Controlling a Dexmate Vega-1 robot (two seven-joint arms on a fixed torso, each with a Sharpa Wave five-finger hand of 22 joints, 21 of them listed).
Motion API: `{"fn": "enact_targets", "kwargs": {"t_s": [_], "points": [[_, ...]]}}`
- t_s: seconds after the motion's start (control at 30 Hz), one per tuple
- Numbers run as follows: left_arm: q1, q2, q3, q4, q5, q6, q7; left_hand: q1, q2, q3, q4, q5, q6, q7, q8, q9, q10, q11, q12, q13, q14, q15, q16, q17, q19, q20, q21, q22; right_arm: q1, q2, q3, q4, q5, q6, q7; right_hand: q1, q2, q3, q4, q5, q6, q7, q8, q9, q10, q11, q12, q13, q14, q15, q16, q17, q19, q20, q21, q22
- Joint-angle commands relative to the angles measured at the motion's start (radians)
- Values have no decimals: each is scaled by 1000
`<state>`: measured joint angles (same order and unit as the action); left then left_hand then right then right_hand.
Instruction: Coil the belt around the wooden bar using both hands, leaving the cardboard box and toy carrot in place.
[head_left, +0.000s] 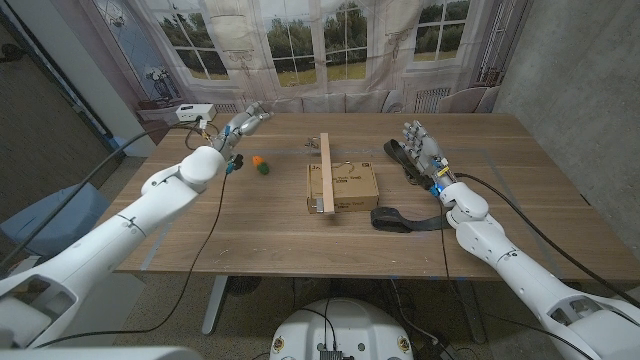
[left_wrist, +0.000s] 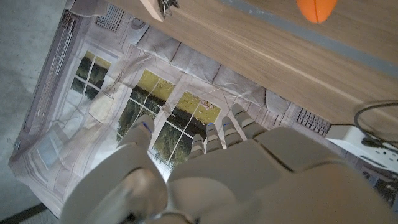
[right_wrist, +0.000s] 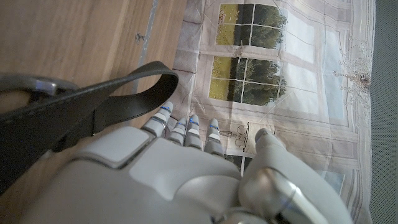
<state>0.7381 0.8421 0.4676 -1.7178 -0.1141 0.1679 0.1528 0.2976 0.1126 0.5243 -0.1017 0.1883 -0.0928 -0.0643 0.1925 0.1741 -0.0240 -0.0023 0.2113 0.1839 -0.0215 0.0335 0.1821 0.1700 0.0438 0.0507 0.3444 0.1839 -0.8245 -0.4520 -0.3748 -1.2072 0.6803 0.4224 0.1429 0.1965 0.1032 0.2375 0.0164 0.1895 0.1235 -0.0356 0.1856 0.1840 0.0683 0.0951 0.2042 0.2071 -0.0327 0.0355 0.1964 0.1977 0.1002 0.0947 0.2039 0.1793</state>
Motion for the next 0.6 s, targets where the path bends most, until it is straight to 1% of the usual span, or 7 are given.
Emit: {"fn": "enact_targets", "kwargs": {"t_s": [0.03, 0.2, 0.3, 0.33, 0.37, 0.5, 0.6], "points": [[-173, 92, 138, -118, 283, 269, -172, 29, 3, 9, -23, -6, 2, -2, 1, 3, -8, -13, 2, 6, -4, -11, 0, 2, 3, -4, -8, 3, -20, 6, 20, 27, 26, 40, 29, -2, -3, 8, 0, 4, 14, 0, 8, 2, 6, 8, 10, 2, 2, 10, 6, 4, 1, 9, 4, 5], [-248, 110, 189, -138, 367, 302, -298, 47, 0, 11, -39, -10, -8, -10, -4, 3, -19, -32, -3, 7, -11, -24, -2, 2, 3, -14, -12, 3, -29, 6, 26, 24, 30, 50, 29, -3, -3, 8, 0, 4, 14, 0, 8, 2, 9, 7, 11, 2, 5, 16, 7, 4, 1, 9, 4, 5], [-295, 116, 227, -149, 434, 320, -378, 51, -7, 9, -45, -11, -17, -12, -7, 4, -25, -34, -5, 7, -16, -26, -3, 2, 3, -15, -14, 3, -34, 6, 28, 22, 31, 54, 27, -4, -3, 8, 0, 4, 15, 1, 8, 2, 11, 7, 11, 2, 7, 16, 7, 4, 0, 10, 4, 5], [-310, 117, 238, -152, 453, 323, -406, 53, -13, 7, -49, -12, -23, -17, -9, 4, -27, -35, -6, 8, -17, -27, -3, 2, 4, -14, -15, 3, -36, 6, 29, 21, 30, 55, 26, -4, -3, 8, 0, 4, 16, 1, 8, 2, 11, 7, 11, 2, 7, 17, 7, 4, 0, 11, 4, 5], [-323, 117, 248, -155, 474, 327, -430, 54, -26, 1, -53, -14, -22, -27, -8, 4, -29, -47, -6, 8, -19, -32, -3, 2, 5, -19, -16, 3, -38, 6, 29, 19, 30, 57, 24, -5, -3, 8, 0, 4, 17, 0, 9, 2, 11, 9, 11, 2, 7, 17, 7, 4, 0, 11, 4, 5], [-374, 114, 300, -172, 593, 342, -522, 55, -49, -10, -60, -13, -11, -42, -3, 4, -28, -54, -5, 8, -21, -37, -3, 3, 8, -21, -18, 3, -44, 7, 31, 15, 30, 62, 21, -5, -3, 8, 0, 4, 18, 1, 9, 2, 11, 10, 11, 2, 9, 18, 8, 4, 0, 11, 4, 5], [-405, 107, 332, -178, 683, 335, -584, 63, -82, -24, -68, -8, 9, -66, 3, 5, -18, -67, -1, 9, -15, -44, 0, 3, 20, -19, -18, 3, -46, 10, 31, 16, 30, 66, 20, -6, -3, 8, 0, 4, 19, 2, 9, 2, 13, 13, 12, 2, 9, 19, 8, 4, 0, 11, 4, 5]]}}
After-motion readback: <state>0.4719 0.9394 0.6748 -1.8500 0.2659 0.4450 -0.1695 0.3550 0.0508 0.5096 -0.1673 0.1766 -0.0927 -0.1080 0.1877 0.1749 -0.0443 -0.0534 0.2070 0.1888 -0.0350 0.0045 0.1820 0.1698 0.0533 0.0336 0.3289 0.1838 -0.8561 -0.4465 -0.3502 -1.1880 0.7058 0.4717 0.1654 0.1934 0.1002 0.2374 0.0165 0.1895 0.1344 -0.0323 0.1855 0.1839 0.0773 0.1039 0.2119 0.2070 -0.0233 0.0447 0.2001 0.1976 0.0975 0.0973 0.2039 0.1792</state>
